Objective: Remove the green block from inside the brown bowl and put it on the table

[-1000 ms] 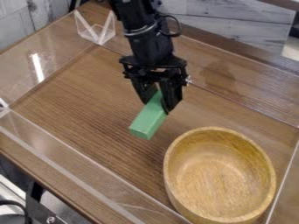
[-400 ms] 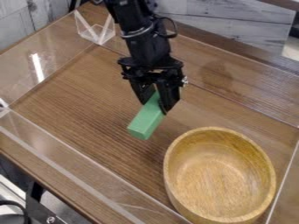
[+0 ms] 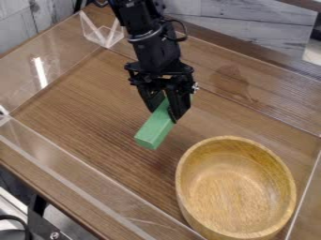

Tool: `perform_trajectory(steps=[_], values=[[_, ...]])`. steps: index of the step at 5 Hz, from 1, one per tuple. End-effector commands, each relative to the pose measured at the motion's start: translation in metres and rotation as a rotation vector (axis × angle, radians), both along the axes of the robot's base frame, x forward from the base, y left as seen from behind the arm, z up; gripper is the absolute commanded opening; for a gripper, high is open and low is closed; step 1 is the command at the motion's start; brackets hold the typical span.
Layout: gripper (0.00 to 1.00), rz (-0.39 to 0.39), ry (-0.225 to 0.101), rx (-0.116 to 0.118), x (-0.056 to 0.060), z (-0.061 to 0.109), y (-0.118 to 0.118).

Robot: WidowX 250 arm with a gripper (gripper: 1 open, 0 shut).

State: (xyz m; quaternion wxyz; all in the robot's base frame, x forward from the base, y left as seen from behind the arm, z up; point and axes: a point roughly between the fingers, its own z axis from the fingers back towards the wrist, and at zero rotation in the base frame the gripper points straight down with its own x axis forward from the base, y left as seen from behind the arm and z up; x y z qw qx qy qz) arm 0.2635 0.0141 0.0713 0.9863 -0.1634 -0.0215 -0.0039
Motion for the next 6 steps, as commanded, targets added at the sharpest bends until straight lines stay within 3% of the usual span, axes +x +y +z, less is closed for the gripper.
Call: perform_trajectory(steps=[1,6], values=[[0.0,0.005,-0.052,0.007,0.0107,0.0094,0.0054],[0.0,0.003,-0.063,-0.01,0.0175,0.0034,0.0132]])
